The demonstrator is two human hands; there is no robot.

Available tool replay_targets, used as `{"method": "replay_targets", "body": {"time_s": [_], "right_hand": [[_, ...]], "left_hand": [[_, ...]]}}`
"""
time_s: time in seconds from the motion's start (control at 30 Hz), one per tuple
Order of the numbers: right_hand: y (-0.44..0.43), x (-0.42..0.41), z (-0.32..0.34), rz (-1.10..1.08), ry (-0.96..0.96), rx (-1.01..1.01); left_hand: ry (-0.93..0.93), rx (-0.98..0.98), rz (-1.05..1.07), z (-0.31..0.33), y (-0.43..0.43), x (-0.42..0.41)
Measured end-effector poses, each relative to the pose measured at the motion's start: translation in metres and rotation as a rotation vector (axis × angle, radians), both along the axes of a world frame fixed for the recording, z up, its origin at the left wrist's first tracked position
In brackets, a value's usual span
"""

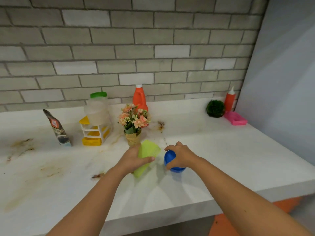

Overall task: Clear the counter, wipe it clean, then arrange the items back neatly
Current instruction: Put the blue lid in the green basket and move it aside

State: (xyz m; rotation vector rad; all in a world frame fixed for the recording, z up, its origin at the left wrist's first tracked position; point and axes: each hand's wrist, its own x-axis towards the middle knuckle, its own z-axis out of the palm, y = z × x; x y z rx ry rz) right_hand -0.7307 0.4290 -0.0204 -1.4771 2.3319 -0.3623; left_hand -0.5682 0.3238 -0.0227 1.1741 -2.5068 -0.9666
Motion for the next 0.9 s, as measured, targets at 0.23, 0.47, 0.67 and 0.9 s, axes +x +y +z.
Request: {"method": "replay_targets", "body": {"time_s": [0.23,0.47,0.67,0.9], "right_hand": [[0.054,-0.095,0.011,-0.117,0.002,-0.024],[0.098,-0.183,0.019,-0.188,0.001,-0.016],[0.111,-0.24,0.016,-0.245,-0.039,-0.028],[0.094,-0.29,0.009,-0.332,-0.143,-0.164]], "left_hand": [[0.107,0.1,-0.083,0.003,0.04,-0.112],[0.132,0.152,-0.114,0.0,0.069,-0.209],[0.246,0.356,-0.088,-0.009,0.083,-0.27],[0.33,0.66,-0.107,-0.019,0.059,-0.333]]}}
